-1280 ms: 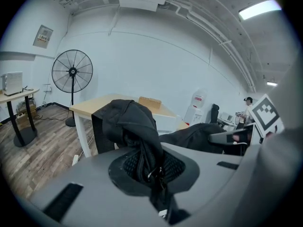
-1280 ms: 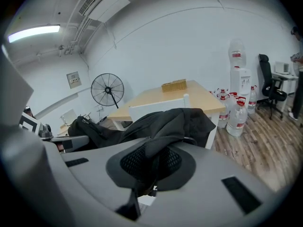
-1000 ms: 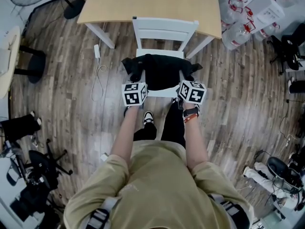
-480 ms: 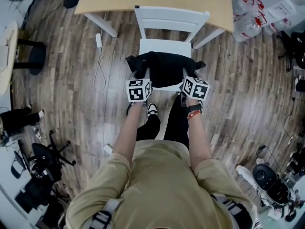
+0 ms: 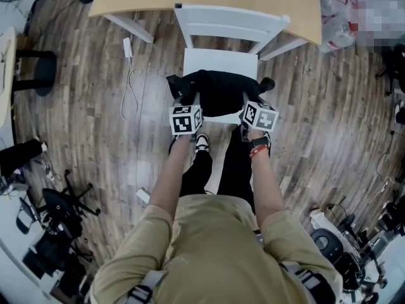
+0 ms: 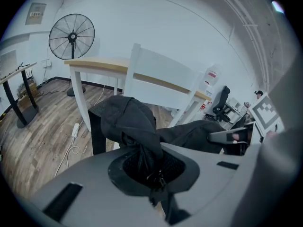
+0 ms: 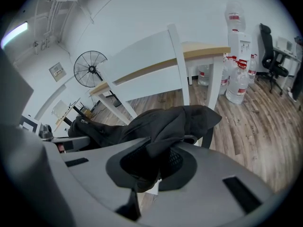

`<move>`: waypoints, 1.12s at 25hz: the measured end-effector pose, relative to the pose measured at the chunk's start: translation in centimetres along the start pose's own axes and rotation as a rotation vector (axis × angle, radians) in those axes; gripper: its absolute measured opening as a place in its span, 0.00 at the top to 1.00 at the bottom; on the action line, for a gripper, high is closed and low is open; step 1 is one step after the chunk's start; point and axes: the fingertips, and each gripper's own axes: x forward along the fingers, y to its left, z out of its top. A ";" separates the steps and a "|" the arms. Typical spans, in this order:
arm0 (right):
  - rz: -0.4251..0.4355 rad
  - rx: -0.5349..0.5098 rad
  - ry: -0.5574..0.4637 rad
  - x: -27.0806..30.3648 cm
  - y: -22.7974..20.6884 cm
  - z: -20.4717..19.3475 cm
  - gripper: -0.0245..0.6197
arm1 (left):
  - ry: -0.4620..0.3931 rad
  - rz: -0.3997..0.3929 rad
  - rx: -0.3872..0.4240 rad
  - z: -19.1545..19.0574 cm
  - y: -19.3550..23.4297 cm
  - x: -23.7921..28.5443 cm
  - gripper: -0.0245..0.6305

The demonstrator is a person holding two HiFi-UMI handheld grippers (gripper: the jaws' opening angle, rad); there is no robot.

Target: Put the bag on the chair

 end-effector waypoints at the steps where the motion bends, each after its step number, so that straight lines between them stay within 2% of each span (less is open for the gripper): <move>1: 0.001 0.002 0.010 0.9 -0.3 -0.1 0.90 | 0.009 0.001 -0.003 -0.1 0.3 0.8 0.90; 9: -0.017 -0.016 0.080 6.0 -2.5 -0.3 0.90 | 0.098 0.000 -0.024 -1.8 1.8 6.0 0.90; 15: -0.020 -0.024 0.149 9.0 -4.1 -2.1 0.88 | 0.164 0.015 -0.059 -4.1 3.3 8.7 0.88; 18: -0.026 -0.004 0.152 9.5 -4.9 -2.8 0.87 | 0.172 0.014 -0.062 -4.5 3.3 9.3 0.86; 19: -0.023 0.009 0.148 9.6 -5.0 -2.9 0.87 | 0.170 0.002 -0.070 -4.6 3.2 9.4 0.83; 20: -0.017 0.022 0.144 9.7 -5.1 -3.0 0.85 | 0.168 -0.016 -0.088 -4.6 3.2 9.5 0.74; 21: -0.012 0.033 0.141 9.9 -5.2 -3.1 0.79 | 0.166 -0.034 -0.116 -4.7 3.2 9.7 0.60; 22: -0.014 0.041 0.141 10.0 -5.3 -3.2 0.70 | 0.164 -0.048 -0.150 -4.7 3.4 9.8 0.53; 24: -0.030 0.044 0.144 9.9 -5.7 -3.7 0.68 | 0.162 -0.048 -0.190 -4.9 3.9 9.6 0.51; 25: -0.038 0.041 0.145 9.8 -5.8 -3.9 0.64 | 0.164 -0.038 -0.189 -5.1 4.2 9.4 0.50; 26: -0.044 0.033 0.144 9.7 -5.8 -4.0 0.56 | 0.165 -0.027 -0.181 -5.2 4.6 9.2 0.47; 28: -0.050 0.009 0.141 9.5 -5.8 -4.2 0.52 | 0.169 -0.012 -0.170 -5.6 5.2 8.8 0.45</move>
